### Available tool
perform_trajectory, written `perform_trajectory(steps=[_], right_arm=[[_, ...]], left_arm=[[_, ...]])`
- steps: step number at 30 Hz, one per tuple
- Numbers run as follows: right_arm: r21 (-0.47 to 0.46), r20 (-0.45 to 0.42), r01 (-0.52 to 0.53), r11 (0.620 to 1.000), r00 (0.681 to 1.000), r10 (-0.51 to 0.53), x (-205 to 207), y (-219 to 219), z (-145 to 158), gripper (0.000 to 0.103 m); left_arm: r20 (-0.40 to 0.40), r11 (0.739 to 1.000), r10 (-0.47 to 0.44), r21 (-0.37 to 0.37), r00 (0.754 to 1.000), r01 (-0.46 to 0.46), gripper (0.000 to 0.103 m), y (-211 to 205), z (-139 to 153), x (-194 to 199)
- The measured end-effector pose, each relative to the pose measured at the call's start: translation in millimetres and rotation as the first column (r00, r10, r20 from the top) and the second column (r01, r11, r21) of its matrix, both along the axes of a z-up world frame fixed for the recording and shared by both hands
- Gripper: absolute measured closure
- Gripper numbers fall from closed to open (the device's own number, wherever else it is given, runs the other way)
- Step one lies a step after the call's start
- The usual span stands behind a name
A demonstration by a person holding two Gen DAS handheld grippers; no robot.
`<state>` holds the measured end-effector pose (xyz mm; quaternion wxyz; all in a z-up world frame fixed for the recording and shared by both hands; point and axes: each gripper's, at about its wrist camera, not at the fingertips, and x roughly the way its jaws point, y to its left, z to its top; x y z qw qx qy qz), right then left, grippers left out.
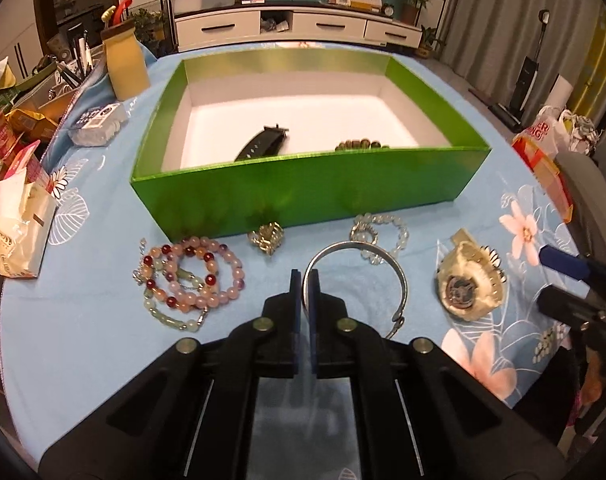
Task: Organize jewelry
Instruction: 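Lift the bangle with the left tool while the right tool grasps the cream watch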
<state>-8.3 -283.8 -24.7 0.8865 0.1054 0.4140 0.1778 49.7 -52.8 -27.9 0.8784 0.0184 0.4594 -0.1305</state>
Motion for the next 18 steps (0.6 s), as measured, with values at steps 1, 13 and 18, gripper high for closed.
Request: perform_trajectory(steps=[1,13,18], right_arm=[[-0.001,0.0,-0.001,1.0,1.0,0.001,-0.2,0.5,0.2,0.022],[-0.02,-0.009,-0.049,0.999,0.999,0.049,0.3,11.7,-6.0,0.022],[-0.047,0.009,-0.091,0.995,0.996,0.092,-0.6,16.8,-7.6,0.022]], left_arm=[[0.001,1.0,0.0,-0.008,1.0,0.0,0.1,1.2,2.7,0.7],[0.013,0.999,0.018,-0.031,1.0,-0.018,0.1,13.7,14.5,2.2],[0.017,0.999,0.016,-0.03,1.0,-0.015,0.1,13.4,17.2,3.4]])
